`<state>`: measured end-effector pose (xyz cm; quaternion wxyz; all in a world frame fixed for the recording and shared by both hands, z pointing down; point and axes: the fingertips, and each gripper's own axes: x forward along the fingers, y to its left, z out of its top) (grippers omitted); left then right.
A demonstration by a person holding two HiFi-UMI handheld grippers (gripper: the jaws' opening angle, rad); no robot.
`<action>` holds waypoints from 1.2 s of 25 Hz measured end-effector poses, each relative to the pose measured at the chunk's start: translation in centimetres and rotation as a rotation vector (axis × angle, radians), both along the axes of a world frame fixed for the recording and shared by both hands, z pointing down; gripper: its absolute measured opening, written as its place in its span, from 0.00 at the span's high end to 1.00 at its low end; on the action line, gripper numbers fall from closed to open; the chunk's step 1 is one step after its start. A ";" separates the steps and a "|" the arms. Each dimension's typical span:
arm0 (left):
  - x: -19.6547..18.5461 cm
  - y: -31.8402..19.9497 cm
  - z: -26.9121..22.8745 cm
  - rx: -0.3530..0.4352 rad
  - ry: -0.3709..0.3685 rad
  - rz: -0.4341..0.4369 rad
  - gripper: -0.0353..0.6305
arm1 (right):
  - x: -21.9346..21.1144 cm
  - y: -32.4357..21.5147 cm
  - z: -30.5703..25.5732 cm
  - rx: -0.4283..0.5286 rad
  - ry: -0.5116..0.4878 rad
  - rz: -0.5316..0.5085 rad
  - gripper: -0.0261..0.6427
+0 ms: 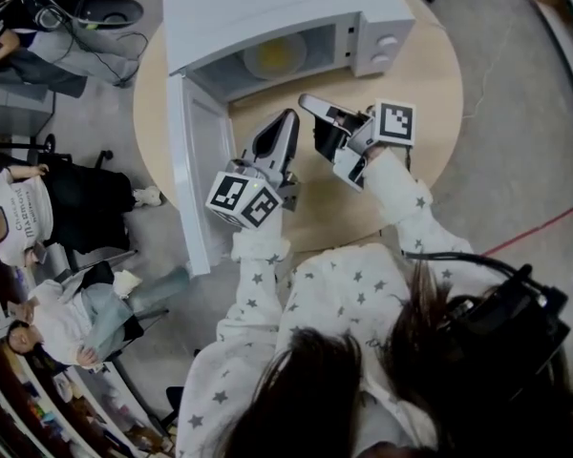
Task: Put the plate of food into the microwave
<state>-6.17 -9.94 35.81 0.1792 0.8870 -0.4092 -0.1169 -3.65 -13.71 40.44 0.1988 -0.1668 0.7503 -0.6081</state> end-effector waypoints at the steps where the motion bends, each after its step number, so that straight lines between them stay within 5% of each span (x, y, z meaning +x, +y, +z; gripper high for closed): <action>1: 0.2 0.7 -0.7 0.006 -0.005 0.008 0.94 | 0.2 0.8 -0.9 0.012 -0.007 -0.006 0.95; 15: 1.6 7.9 -3.6 0.037 0.004 0.098 0.94 | 2.1 8.8 -5.6 0.081 -0.111 -0.064 0.95; 30: 2.4 7.9 -3.7 0.055 -0.020 0.127 0.95 | 2.4 9.2 -5.5 0.063 -0.163 -0.048 0.95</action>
